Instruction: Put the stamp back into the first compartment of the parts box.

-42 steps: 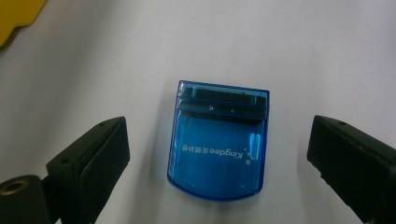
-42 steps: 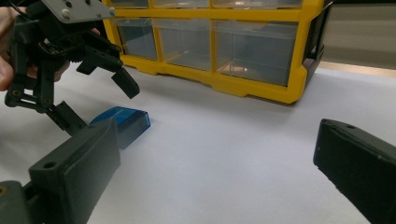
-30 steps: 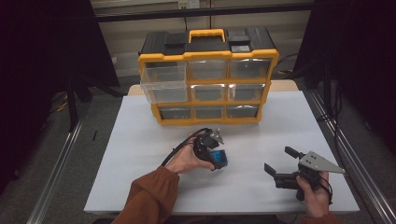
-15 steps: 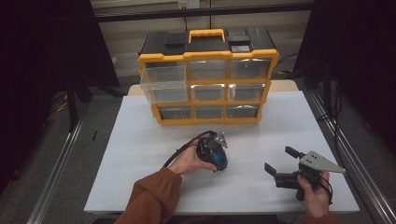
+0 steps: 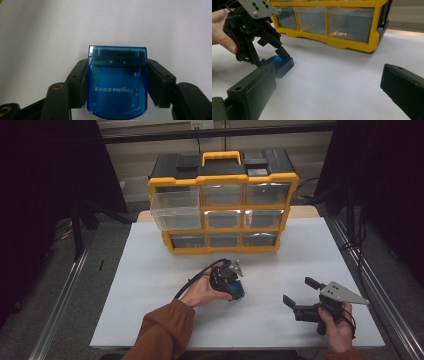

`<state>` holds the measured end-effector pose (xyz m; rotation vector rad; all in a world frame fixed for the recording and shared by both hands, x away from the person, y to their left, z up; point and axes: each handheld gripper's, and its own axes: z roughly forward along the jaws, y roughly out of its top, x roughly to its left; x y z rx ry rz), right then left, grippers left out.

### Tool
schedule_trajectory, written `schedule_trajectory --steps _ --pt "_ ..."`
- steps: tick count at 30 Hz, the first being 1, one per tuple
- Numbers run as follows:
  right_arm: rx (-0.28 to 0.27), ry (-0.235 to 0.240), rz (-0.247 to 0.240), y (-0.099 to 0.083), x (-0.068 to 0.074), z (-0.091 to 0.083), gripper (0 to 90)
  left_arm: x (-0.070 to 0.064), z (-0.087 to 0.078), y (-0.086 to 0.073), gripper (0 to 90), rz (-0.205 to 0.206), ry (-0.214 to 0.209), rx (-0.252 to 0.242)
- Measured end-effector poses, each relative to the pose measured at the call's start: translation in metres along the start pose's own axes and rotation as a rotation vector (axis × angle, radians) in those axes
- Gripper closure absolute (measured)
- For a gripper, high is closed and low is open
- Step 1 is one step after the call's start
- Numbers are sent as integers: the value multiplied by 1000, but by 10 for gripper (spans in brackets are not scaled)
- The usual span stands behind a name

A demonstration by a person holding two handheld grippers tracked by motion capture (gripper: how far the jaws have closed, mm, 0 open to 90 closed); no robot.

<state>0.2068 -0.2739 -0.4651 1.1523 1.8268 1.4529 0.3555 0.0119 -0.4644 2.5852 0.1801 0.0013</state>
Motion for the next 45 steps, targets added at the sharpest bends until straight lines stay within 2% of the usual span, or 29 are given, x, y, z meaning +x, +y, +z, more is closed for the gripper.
schedule_trajectory --steps 2,3,4,5,6,9,11,14,17,18,21,22,24,28,32,34,37,38,39,40,42,43,45 --pt "3 -4 4 0 0 0 0 0 0 0 412 -1 2 1" --pt "-1 -7 3 0 0 0 0 -1 0 0 412 -24 2 -4" --pt "-1 -7 3 0 0 0 0 -1 0 0 412 -24 2 -4" --pt "-1 -9 8 0 0 0 0 -3 2 -1 412 -80 -4 -38" --pt "-2 -9 7 0 0 -1 0 -1 -1 -1 412 -52 -9 -12" --pt "-1 -7 8 0 0 -1 0 0 -1 -1 412 -50 -19 -19" --pt "-2 -8 6 0 0 -1 0 -1 -1 -1 412 -65 -12 -30" --pt "-1 -8 8 0 0 -1 0 -1 -6 -2 412 -85 -14 -77" --pt "-1 -9 11 0 -1 -1 0 -1 -9 -2 412 -93 -20 -86" --pt "-1 -9 10 0 -1 -1 0 0 -11 -3 412 -110 -11 -107" --pt "-1 -8 10 0 -1 -1 0 -1 -13 -5 412 -123 -9 -126" --pt "-3 -8 8 0 -1 -1 0 0 -16 -6 412 -132 -22 -142" --pt "-4 -8 8 0 0 0 0 1 -21 -6 412 -121 -26 -156" --pt "-4 -1 5 0 0 1 0 -1 -31 -5 412 -137 -26 -203" --pt "-6 3 3 0 -1 1 0 -1 -39 -6 412 -137 -25 -230" --pt "-6 2 6 0 -1 1 0 -2 -46 -8 411 -138 -11 -267" --pt "-7 -2 8 0 -1 1 0 -3 -50 -10 412 -139 -4 -273" --pt "-8 -1 6 0 -1 1 0 -4 -51 -10 412 -146 1 -290" --pt "-8 -1 6 0 -1 1 0 -3 -52 -11 412 -132 6 -287" --pt "-10 -3 5 0 0 1 0 -5 -54 -12 412 -146 11 -300" --pt "-10 -7 5 0 0 1 0 -7 -57 -14 411 -147 22 -331" --pt "-9 -11 9 0 0 0 1 -9 -62 -14 411 -124 31 -353" --pt "-12 -8 7 0 -1 0 1 -10 -64 -15 411 -127 28 -354"
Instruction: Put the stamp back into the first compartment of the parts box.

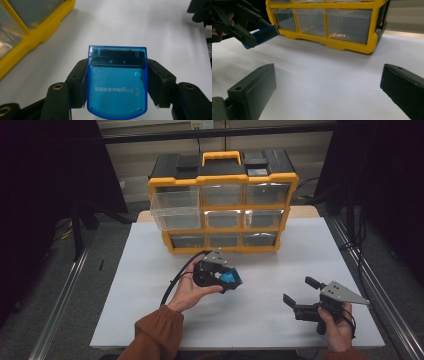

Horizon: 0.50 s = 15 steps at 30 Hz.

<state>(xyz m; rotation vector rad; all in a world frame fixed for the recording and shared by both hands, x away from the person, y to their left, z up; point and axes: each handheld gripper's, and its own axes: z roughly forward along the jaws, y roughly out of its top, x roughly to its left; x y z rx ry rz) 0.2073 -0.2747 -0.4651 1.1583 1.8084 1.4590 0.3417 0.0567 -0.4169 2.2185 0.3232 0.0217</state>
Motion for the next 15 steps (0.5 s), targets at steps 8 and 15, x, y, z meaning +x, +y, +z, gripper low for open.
schedule_trajectory --steps 8,15 --pt "-9 3 9 0 0 0 0 -6 -19 3 412 2 16 -72" --pt "-11 4 11 0 0 0 0 -6 -38 5 411 -21 30 -135"
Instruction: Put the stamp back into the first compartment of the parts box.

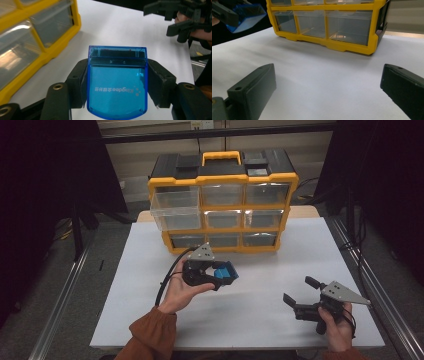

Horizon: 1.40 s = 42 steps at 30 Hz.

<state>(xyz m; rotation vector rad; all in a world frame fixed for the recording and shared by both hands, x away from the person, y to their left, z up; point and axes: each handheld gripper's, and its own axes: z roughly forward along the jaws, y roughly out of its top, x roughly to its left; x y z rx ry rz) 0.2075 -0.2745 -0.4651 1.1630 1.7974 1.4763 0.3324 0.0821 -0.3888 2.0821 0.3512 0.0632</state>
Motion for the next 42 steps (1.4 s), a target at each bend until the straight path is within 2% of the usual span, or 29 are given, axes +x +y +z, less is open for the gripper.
schedule_trajectory --steps 2,3,7,8,9,10,12,15,16,22,24,26,38,39,42 --pt "-3 -3 2 0 0 0 0 1 -5 1 412 2 10 -8" --pt "-5 -3 2 0 0 0 0 1 -8 2 411 2 24 4" --pt "-3 -2 -2 0 0 0 0 1 -15 4 412 -9 14 -37" --pt "-3 -3 -1 0 0 0 0 1 -18 6 412 0 24 -25" --pt "-3 -3 0 0 0 0 0 1 -18 6 411 -5 7 -43" --pt "-3 -2 1 0 0 0 0 1 -21 8 412 3 16 -40" --pt "-5 -5 1 0 0 0 0 0 -24 10 411 -6 3 -58" --pt "-7 -5 4 0 0 -1 0 -2 -29 14 412 1 7 -64" --pt "-8 -5 3 0 0 -1 0 -3 -31 15 412 3 -7 -74" --pt "-8 -9 4 0 0 0 0 -2 -42 22 412 7 7 -95" --pt "-11 -3 6 0 -1 0 0 -2 -47 24 411 15 17 -91" --pt "-11 -8 3 0 0 0 0 -2 -51 26 412 13 6 -99" --pt "-16 -11 6 1 0 0 0 2 -81 43 412 27 51 -91" --pt "-17 -12 7 1 0 0 0 3 -83 44 412 30 44 -95" --pt "-16 -11 6 1 0 0 0 5 -89 47 412 30 60 -104"
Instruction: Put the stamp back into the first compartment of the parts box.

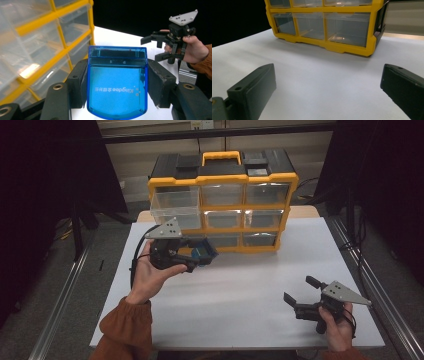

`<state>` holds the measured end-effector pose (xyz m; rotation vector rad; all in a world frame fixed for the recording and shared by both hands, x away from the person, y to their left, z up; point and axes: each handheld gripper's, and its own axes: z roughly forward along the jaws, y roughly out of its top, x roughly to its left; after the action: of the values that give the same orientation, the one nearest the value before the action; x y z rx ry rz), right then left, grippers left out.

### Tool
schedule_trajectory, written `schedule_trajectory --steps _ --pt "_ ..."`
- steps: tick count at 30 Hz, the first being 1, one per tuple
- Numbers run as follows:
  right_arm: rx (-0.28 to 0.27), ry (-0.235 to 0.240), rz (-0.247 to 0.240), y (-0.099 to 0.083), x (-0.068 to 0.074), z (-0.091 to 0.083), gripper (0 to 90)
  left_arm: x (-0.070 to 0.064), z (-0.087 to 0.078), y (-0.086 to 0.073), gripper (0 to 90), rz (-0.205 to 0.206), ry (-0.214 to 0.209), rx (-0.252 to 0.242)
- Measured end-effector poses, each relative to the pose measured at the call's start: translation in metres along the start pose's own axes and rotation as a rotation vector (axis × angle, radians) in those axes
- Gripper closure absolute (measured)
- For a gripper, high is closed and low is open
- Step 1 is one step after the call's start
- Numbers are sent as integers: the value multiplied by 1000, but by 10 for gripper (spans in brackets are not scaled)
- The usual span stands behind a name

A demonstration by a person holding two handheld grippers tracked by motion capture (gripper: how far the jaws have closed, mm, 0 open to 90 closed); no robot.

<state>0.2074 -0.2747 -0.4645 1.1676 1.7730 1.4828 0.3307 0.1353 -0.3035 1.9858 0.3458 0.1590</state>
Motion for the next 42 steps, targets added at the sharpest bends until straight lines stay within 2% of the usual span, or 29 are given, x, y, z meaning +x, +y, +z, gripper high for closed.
schedule_trajectory --steps 2,11,15,16,21,26,28,33,35,38,39,41,42 --pt "2 2 -1 0 0 0 0 5 -6 4 411 -14 36 2" --pt "3 5 -4 0 0 2 0 8 -22 16 411 5 54 22" --pt "0 5 -6 1 0 2 0 14 -34 24 412 23 77 12" --pt "1 6 -8 1 0 2 0 17 -38 25 411 22 92 25" --pt "-2 7 -5 1 0 3 0 21 -46 31 412 15 99 30" --pt "0 8 -3 1 1 3 0 24 -53 40 412 35 104 52" --pt "-5 7 -4 1 1 4 0 26 -56 46 411 42 119 68" --pt "-3 6 -3 1 0 4 0 35 -63 56 412 30 126 67" --pt "-3 11 -7 1 0 4 0 41 -69 64 412 11 144 65" --pt "0 12 -1 1 0 4 0 45 -73 72 412 11 151 54" --pt "0 10 -1 1 0 4 0 46 -76 76 412 26 161 67" --pt "-1 10 -2 1 0 5 0 46 -76 79 412 18 163 65" --pt "-2 10 -3 1 0 5 0 48 -77 84 412 25 178 78"
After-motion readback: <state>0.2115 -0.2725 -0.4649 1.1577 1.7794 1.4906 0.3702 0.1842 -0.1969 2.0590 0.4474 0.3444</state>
